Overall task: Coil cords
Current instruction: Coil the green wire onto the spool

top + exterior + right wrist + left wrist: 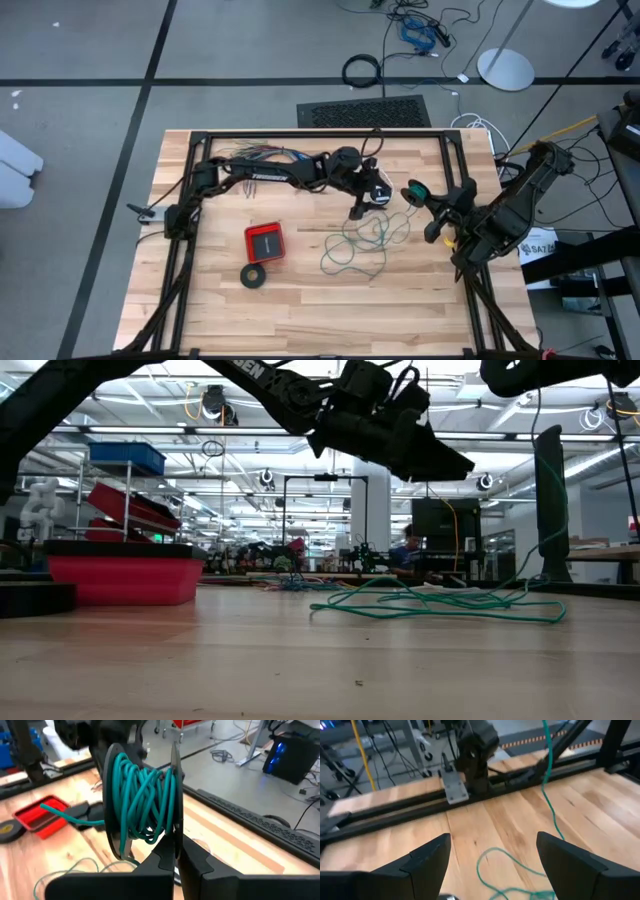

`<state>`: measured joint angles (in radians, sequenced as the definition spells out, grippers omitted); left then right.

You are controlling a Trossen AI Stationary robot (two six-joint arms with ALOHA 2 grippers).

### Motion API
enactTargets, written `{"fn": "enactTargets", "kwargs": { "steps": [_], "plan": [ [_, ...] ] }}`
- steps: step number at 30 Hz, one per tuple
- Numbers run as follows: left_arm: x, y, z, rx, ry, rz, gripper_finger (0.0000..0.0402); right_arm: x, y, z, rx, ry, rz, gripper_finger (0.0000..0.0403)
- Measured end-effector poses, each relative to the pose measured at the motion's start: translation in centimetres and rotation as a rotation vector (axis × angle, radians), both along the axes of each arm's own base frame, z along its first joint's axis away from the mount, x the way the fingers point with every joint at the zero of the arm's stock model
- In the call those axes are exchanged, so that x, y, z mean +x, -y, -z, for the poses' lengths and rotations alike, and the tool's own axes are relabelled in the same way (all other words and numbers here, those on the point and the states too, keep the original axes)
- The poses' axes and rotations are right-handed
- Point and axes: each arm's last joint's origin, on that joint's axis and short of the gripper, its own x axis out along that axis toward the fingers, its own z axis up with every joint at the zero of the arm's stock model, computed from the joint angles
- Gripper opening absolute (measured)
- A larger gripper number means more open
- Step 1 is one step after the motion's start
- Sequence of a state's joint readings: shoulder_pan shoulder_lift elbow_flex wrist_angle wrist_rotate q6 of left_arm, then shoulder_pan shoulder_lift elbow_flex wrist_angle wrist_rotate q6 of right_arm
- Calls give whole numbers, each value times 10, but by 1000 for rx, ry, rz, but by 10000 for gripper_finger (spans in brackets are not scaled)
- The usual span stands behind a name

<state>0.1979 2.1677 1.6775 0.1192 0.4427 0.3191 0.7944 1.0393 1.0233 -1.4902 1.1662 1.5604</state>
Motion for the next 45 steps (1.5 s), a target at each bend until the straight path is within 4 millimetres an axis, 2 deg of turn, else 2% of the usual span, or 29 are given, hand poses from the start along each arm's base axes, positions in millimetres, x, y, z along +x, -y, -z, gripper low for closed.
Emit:
{"fn": "enactTargets", "kwargs": {
  "steps": [5,9,13,21,27,34,40,45],
  "plan": [
    [0,-4,-18,7,108,-17,301,-3,-1,4,9,-49,-8,0],
    [-2,-12,-30,13,182,-23,301,-7,2,15,26,-80,24,0],
    [-5,-16,-31,-52,175,55,301,-11,2,27,38,-91,34,0],
    [-6,-11,-27,-146,115,126,301,-11,-2,40,55,-76,27,0],
    [-3,6,-26,-173,95,168,301,-6,-7,44,15,-107,3,0],
    [0,13,-25,-136,96,48,300,-1,-8,46,0,-139,5,0],
    [0,12,-25,-133,94,16,257,1,-11,47,1,-138,-14,0],
    [1,22,-26,-138,93,73,226,4,-13,47,5,-128,-34,0]
  ]
}}
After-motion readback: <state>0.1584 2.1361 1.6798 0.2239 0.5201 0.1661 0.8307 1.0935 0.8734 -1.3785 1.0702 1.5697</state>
